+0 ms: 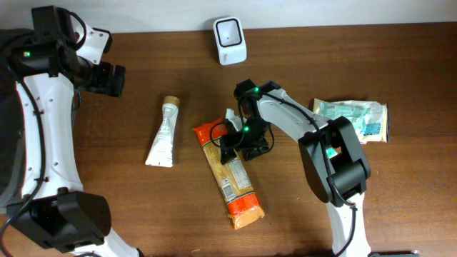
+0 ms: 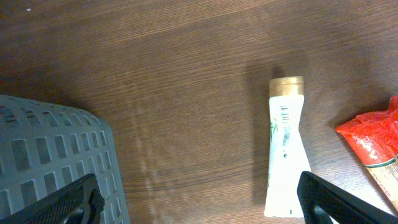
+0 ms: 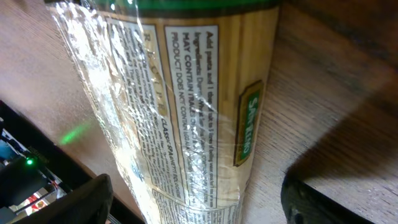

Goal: Scan the item barcode
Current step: 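Lower the right gripper over the biscuit pack's top end and grasp, then lift the biscuit pack and hold it in front of the white scanner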

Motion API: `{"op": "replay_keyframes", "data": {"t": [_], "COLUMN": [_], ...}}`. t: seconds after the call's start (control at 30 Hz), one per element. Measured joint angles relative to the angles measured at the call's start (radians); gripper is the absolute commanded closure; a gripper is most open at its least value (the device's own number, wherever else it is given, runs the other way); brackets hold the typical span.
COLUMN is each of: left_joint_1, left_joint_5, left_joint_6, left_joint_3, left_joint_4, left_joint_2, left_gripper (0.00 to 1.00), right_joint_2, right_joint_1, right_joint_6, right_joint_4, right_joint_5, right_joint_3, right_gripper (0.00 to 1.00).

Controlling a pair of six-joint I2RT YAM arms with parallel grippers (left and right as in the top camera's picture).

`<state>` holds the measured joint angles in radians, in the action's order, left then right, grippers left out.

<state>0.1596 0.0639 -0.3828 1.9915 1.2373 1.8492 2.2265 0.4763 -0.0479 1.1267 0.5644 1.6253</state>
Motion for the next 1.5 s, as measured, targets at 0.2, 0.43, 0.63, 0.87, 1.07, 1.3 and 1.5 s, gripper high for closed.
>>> {"op": "replay_keyframes", "data": {"t": [0.2, 0.43, 0.63, 0.87, 1.07, 1.3, 1.5], "left_joint_1": [0.0, 0.0, 0.0, 0.0, 0.0, 0.0, 0.0], "left_joint_5": [0.0, 0.0, 0.0, 0.0, 0.0, 0.0, 0.0], "left_joint_6": [0.0, 0.0, 0.0, 0.0, 0.0, 0.0, 0.0], "left_joint_3": [0.0, 0.0, 0.0, 0.0, 0.0, 0.0, 0.0], "left_joint_4": [0.0, 0.0, 0.0, 0.0, 0.0, 0.0, 0.0], "left_joint_2": [0.0, 0.0, 0.0, 0.0, 0.0, 0.0, 0.0], "left_gripper": [0.01, 0.01, 0.01, 0.01, 0.01, 0.01, 0.01], "right_joint_2": [0.0, -0.005, -0.022, -0.029, -0.069, -0.378, -0.45], "right_joint_1": [0.002, 0.013, 0.022, 0.023, 0.006, -0.176, -0.249], "right_joint_6": [-0.001, -0.001, 0.002, 0.02, 0.021, 0.02, -0.068], "right_joint_4": [-0.006, -0.021, -0.092, -0.065, -0.042, -0.045, -0.193], "right_joint_5": [0.014, 0.053, 0.059, 0.089, 0.11, 0.227, 0.403], "right_joint_3": [-0.006, -0.035, -0.108, -0.101, -0.09, -0.092, -0.095], "right_gripper": [0.2, 0.3, 0.8, 0.96, 0.96, 0.96, 0.96]}}
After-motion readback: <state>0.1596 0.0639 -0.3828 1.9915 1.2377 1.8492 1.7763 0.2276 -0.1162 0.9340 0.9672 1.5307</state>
